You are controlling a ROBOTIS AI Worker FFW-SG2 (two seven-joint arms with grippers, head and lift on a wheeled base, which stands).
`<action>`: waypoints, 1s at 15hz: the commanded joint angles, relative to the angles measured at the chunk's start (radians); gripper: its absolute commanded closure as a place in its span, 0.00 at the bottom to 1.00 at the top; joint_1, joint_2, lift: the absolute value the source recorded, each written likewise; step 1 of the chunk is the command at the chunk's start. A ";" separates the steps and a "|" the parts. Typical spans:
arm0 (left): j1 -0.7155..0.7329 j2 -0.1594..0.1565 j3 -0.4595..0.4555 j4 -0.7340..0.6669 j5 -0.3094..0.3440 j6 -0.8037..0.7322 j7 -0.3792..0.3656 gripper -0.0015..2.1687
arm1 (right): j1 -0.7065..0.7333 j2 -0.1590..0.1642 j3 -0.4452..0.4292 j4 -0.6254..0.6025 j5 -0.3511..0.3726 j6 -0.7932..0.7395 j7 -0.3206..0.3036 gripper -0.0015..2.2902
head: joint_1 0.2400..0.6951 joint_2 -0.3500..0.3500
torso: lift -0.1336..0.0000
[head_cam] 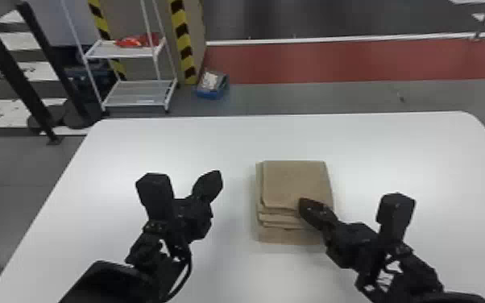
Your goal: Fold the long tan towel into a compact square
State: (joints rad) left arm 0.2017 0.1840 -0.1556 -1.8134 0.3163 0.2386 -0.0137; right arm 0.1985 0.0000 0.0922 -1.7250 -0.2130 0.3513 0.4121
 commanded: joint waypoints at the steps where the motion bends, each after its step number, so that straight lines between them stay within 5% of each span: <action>1: 0.005 0.000 0.001 -0.006 -0.002 -0.003 0.003 0.95 | 0.005 0.001 -0.006 -0.033 -0.002 -0.002 -0.004 0.81 | 1.00 0.65 | 0.08; 3: 0.008 -0.001 -0.004 -0.014 -0.009 -0.028 0.017 0.95 | 0.035 0.001 -0.042 -0.114 -0.014 0.004 -0.006 0.81 | 1.00 0.64 | 0.08; 5: 0.013 0.000 -0.024 -0.026 -0.045 -0.095 0.064 0.86 | 0.093 0.001 -0.106 -0.252 -0.009 0.041 -0.006 0.55 | 1.00 0.62 | 0.08; 6: 0.016 0.000 -0.033 -0.035 -0.059 -0.129 0.084 0.63 | 0.130 0.001 -0.152 -0.329 -0.011 0.075 -0.004 0.28 | 1.00 0.61 | 0.08; 7: 0.021 0.000 -0.039 -0.049 -0.069 -0.147 0.084 0.27 | 0.157 0.001 -0.200 -0.398 -0.009 0.148 -0.001 0.05 | 1.00 0.59 | 0.08; 8: 0.025 -0.001 -0.042 -0.061 -0.072 -0.150 0.090 0.05 | 0.200 0.001 -0.246 -0.470 -0.006 0.191 -0.001 0.00 | 1.00 0.57 | 0.08; 13: 0.189 -0.005 -0.088 -0.145 -0.214 -0.328 0.208 0.01 | 0.343 0.001 -0.342 -0.508 -0.006 -0.125 0.030 0.03 | 1.00 0.39 | 0.08; 15: 0.242 -0.008 -0.096 -0.141 -0.237 -0.411 0.224 0.01 | 0.355 0.001 -0.394 -0.464 -0.072 -0.205 0.083 0.03 | 1.00 0.35 | 0.08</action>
State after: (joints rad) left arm 0.4025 0.1791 -0.2452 -1.9547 0.1017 -0.1162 0.2067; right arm 0.5436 0.0000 -0.2662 -2.2189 -0.2405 0.2056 0.4762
